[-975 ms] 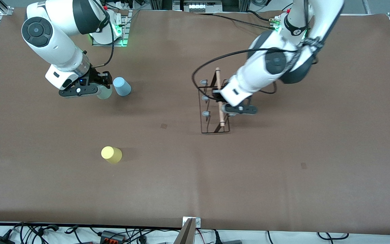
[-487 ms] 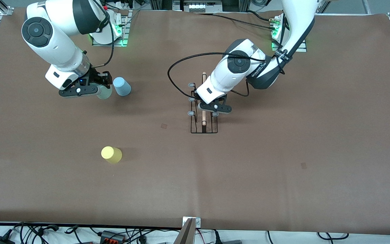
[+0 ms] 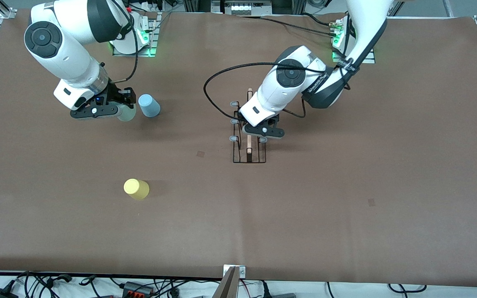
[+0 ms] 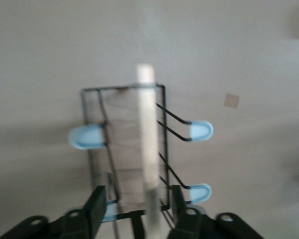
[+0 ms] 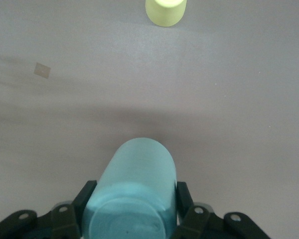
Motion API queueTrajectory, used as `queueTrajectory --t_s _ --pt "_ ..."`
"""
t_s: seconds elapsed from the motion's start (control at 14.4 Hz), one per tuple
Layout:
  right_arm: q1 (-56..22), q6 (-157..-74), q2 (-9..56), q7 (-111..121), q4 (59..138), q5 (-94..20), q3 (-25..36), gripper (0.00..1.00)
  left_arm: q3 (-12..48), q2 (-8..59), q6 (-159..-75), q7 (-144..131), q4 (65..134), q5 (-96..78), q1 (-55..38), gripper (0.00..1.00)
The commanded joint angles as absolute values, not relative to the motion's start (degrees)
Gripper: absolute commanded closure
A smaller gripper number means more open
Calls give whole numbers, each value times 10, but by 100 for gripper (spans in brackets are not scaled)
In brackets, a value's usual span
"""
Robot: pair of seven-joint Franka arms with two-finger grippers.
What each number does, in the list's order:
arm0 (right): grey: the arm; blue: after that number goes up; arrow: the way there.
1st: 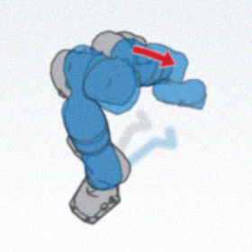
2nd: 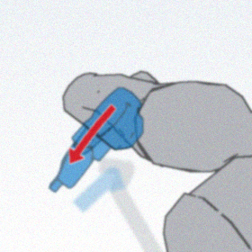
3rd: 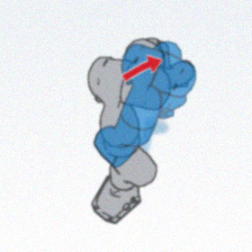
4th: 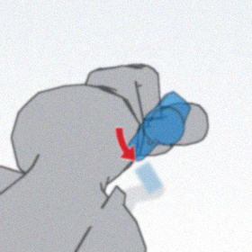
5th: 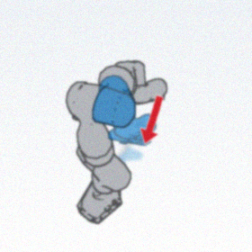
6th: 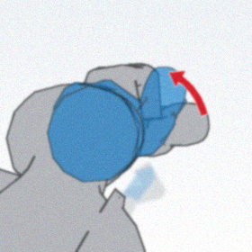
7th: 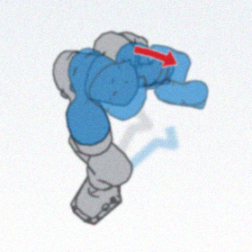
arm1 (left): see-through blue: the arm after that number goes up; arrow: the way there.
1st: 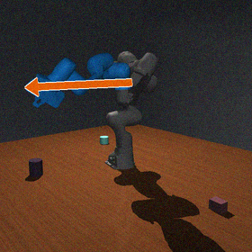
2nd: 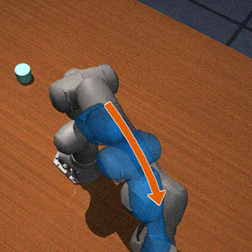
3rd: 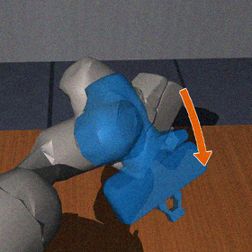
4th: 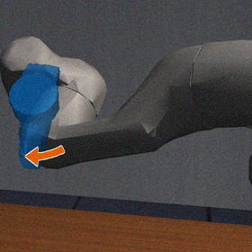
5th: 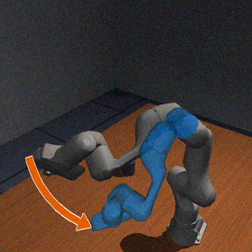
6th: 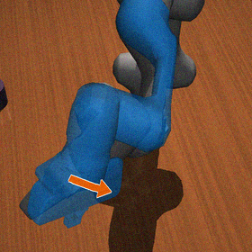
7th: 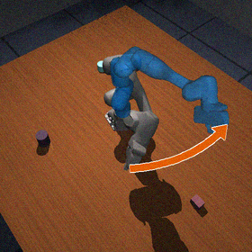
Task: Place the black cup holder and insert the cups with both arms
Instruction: 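Open the left gripper and raise it off the holder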
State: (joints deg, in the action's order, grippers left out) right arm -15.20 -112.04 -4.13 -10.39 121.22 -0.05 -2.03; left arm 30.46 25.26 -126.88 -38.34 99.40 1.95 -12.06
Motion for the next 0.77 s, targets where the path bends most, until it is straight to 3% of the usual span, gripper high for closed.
queueTrajectory --t_s 0.0,0.14,0.35,0.7 --pt "-158 -1126 -45 -131 1214 -14 -22 93 307 205 -1138 -391 928 60 -87 0" --pt "-190 -1129 -29 -193 1199 -18 -24 93 298 205 -1033 -357 855 62 -81 0" --pt "-269 -1136 0 -331 1155 -18 -25 93 295 202 -943 -301 815 104 -21 0" --pt "-376 -1178 102 -632 1048 -11 -60 94 299 167 -923 -199 812 116 105 0"
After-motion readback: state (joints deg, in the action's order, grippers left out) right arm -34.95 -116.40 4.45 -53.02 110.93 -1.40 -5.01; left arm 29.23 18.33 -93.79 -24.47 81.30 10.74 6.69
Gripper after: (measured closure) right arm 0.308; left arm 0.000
